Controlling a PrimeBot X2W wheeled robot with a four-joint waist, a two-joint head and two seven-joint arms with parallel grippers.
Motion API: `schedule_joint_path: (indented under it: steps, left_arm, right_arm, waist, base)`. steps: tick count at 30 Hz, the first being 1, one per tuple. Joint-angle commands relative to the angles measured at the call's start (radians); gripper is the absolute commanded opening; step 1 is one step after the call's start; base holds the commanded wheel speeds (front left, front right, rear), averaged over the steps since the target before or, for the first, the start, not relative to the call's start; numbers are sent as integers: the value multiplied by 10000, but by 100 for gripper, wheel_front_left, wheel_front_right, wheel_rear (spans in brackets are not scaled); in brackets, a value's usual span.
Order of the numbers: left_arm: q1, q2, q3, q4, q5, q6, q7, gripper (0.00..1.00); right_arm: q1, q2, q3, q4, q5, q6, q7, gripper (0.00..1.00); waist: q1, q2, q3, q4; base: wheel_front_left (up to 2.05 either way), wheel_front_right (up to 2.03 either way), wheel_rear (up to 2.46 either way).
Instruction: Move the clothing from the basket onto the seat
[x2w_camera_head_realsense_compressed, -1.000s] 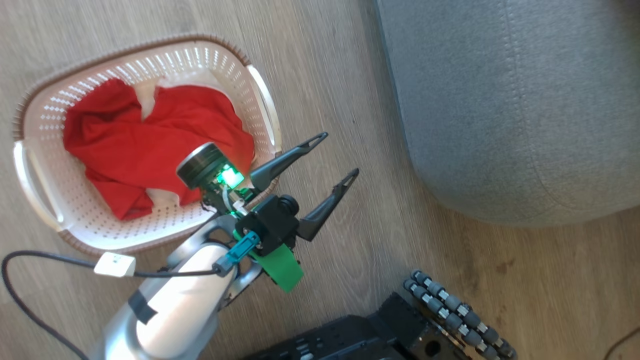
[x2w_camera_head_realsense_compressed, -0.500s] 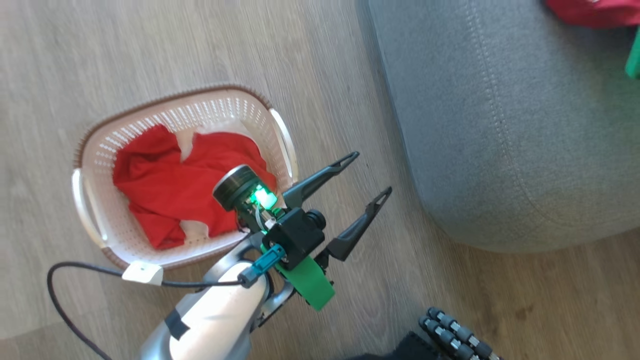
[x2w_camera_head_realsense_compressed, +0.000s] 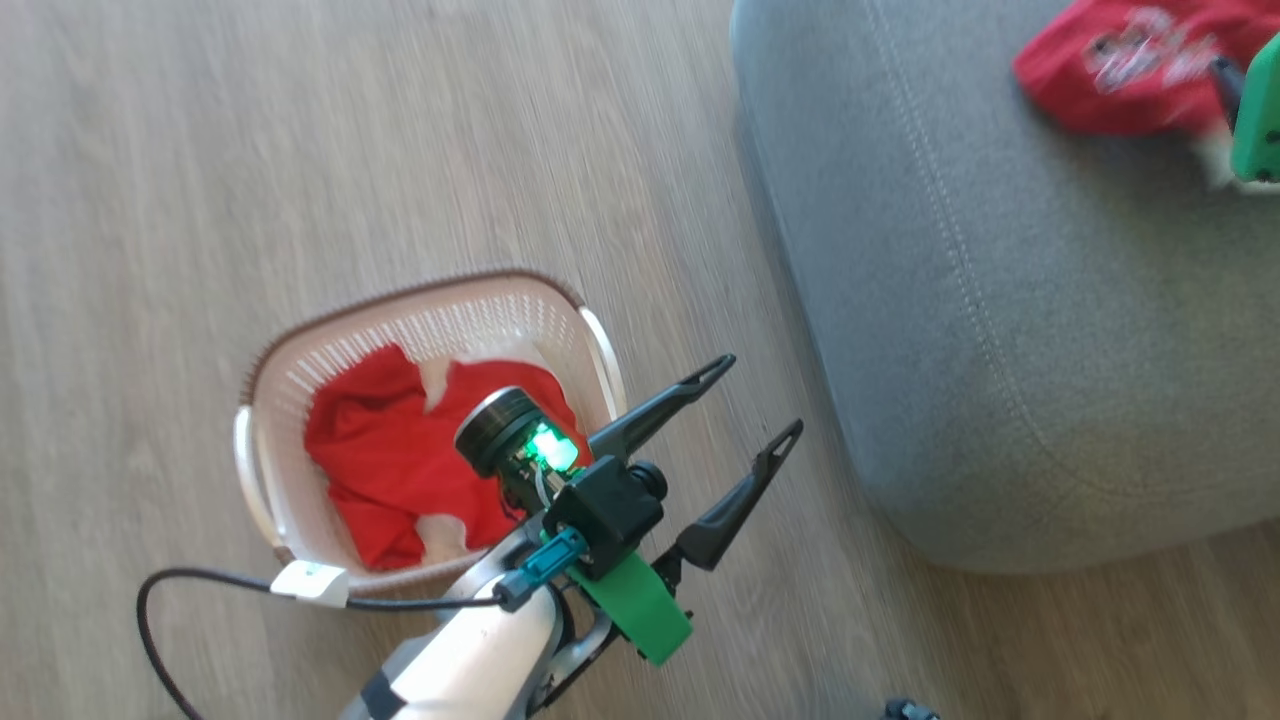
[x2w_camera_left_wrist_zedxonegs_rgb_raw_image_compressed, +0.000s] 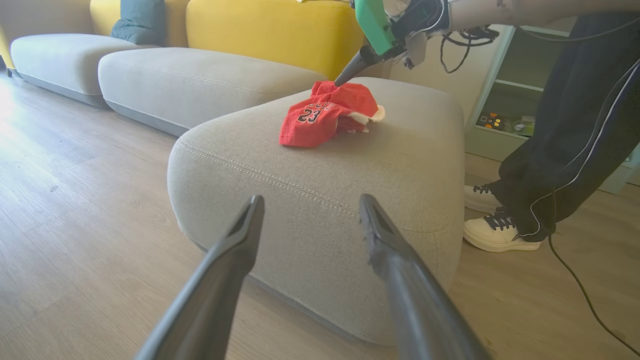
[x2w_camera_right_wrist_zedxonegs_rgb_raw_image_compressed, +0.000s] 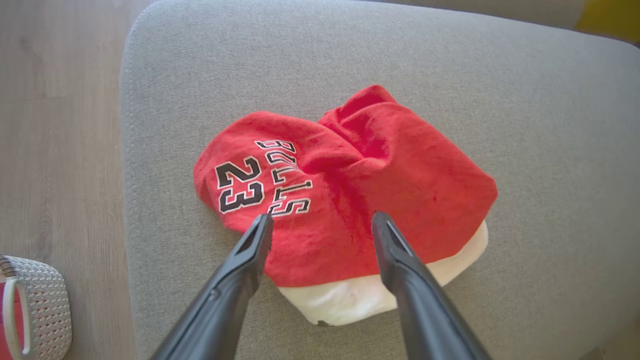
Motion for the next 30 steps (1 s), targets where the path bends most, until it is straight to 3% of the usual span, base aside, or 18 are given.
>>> schedule_joint_path:
  steps: [1, 7, 15, 23, 30]
  left_arm:
    - [23, -154, 395, -318, -95, -11, -49, 100]
    - [394, -233, 756, -352, -80, -11, -49, 100]
    - [780, -263, 1707, -582, -194, 90, -49, 100]
    - [904, -266, 2938, -930, -389, 638, -49, 100]
    - [1124, -266, 4086, -1228, -122, 1770, -49, 100]
  right_arm:
    - [250, -265, 333, -664, 404, -4, 114, 100]
    - [1342, -1814, 1588, -3389, 2412, -4, -250, 100]
    - [2630, -2511, 1808, -5384, 3422, -4, -2056, 100]
    - [3671, -2045, 1417, -6535, 3178, -4, -4616, 100]
    - [4996, -1135, 1227, -7520, 2578, -4, -6256, 100]
  waist:
    - [1, -1, -444, 119]
    - [1, -1, -1212, 331]
    - [1, -1, -1962, 911]
    - [1, -1, -2258, 1554]
    - [1, -1, -2506, 2231]
  base:
    - [0, 0, 0]
    - [0, 0, 0]
    - [0, 0, 0]
    - [0, 0, 0]
    - [0, 0, 0]
